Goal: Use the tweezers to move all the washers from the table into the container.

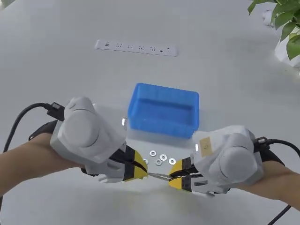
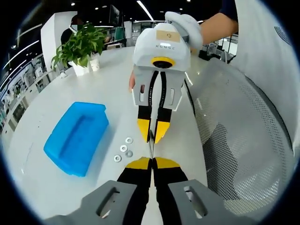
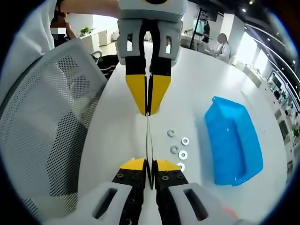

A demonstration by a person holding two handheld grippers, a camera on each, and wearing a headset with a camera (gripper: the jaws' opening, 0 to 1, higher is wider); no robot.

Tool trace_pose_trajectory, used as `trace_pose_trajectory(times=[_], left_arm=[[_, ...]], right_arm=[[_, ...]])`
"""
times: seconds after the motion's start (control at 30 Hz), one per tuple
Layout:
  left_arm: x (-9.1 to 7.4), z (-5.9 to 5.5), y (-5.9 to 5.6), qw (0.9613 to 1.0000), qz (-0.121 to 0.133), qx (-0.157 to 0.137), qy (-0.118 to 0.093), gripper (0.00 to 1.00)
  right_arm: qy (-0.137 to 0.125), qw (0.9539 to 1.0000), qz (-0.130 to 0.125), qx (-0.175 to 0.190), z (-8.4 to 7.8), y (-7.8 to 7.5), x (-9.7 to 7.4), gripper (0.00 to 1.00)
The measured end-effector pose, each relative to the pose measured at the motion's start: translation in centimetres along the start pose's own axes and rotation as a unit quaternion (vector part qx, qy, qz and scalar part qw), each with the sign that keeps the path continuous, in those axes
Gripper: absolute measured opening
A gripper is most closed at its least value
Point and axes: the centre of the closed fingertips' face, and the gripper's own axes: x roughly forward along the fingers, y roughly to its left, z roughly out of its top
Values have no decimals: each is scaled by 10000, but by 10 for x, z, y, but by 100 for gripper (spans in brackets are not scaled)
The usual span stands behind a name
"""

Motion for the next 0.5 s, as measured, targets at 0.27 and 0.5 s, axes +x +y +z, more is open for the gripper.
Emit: trace_pose_trajectory(times=[0.27, 0.5], left_arm=[[-14, 22, -1, 9992, 38, 394, -91, 5], [-15, 44, -5, 9980, 48, 510, -371, 5]], right_arm=[[-714, 9965, -244, 349, 16, 0, -2, 7], [-1196, 9896, -428, 681, 22, -3, -5, 7]])
